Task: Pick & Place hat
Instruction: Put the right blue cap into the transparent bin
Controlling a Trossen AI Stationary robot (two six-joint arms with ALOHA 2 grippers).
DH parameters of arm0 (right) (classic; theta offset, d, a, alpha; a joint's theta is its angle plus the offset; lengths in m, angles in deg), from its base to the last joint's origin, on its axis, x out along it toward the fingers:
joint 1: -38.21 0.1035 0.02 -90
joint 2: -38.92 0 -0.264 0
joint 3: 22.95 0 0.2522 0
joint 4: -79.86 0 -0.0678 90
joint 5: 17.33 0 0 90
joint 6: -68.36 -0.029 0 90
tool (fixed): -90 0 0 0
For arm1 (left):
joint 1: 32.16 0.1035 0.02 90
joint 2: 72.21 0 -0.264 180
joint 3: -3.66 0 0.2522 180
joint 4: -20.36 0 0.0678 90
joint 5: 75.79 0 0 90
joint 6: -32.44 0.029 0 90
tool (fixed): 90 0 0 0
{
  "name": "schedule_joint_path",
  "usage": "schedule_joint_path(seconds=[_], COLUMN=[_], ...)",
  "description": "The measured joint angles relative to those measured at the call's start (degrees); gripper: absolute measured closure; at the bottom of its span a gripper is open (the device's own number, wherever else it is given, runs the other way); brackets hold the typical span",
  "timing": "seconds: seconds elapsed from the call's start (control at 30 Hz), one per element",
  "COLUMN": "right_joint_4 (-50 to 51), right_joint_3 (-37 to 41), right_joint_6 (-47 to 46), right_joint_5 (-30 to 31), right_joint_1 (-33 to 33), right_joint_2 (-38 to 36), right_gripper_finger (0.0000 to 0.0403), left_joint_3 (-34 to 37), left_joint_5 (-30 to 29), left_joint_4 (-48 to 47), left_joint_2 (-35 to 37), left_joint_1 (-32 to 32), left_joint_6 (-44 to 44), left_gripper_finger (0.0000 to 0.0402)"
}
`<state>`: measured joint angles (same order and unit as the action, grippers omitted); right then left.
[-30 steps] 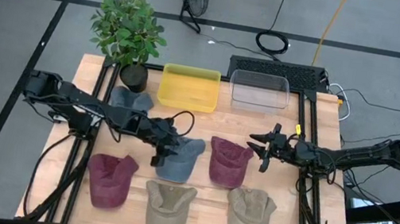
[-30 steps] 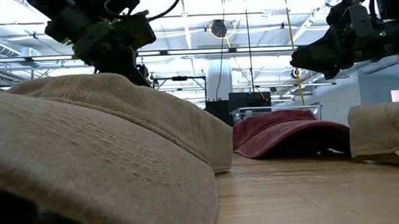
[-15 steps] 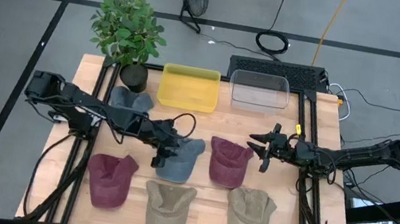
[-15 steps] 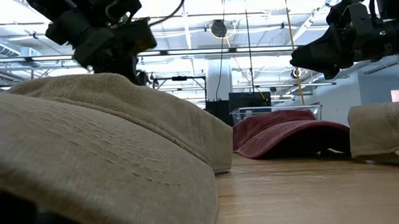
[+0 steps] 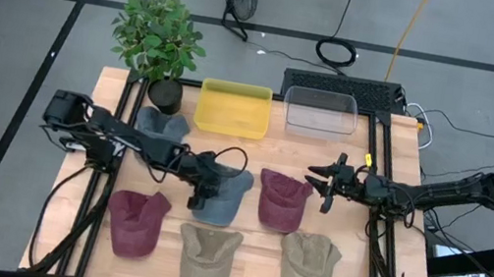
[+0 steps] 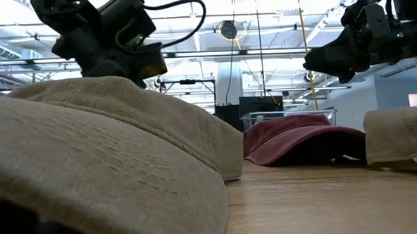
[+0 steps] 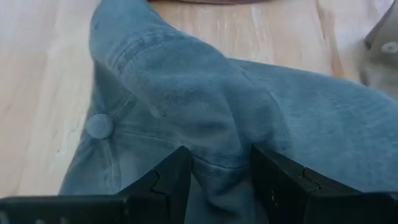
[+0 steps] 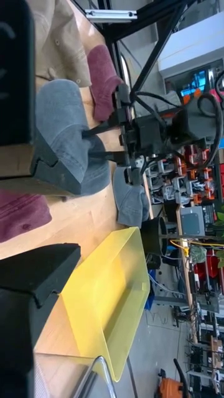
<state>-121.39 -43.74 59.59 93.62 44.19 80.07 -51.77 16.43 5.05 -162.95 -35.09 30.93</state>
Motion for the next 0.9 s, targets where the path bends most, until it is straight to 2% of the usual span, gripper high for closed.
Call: schedule_joint_path(seconds=[0.13, 0.23, 0.53, 0.77, 0.9], right_joint_4=[0.13, 0.13, 0.13, 0.05, -1.83], right_joint_3=[0.00, 0.00, 0.00, 0.00, 0.02], right_joint_6=[0.03, 0.46, 0.48, 0.75, 1.86], right_joint_5=[0.00, 0.06, 0.17, 1.57, 1.53], right_joint_1=[0.00, 0.00, 0.00, 0.02, 0.00], right_joint_2=[0.01, 0.00, -0.01, -0.01, 0.01], right_gripper_finger=[0.0282, 0.0282, 0.0282, 0.0282, 0.0282], left_joint_3=[0.00, 0.00, 0.00, 0.00, 0.00], left_joint_5=[2.45, 2.75, 5.53, 5.49, 5.31], left_joint_4=[0.33, -0.14, 0.07, 0.01, 0.38], left_joint_2=[-0.02, 0.61, 0.68, 3.59, 7.08], left_joint_1=[0.73, 0.71, 0.71, 1.03, 1.00], left_joint_6=[1.06, 1.28, 4.18, 7.72, 8.93], left_gripper_finger=[0.0238, 0.0258, 0.0386, 0.0379, 0.0394])
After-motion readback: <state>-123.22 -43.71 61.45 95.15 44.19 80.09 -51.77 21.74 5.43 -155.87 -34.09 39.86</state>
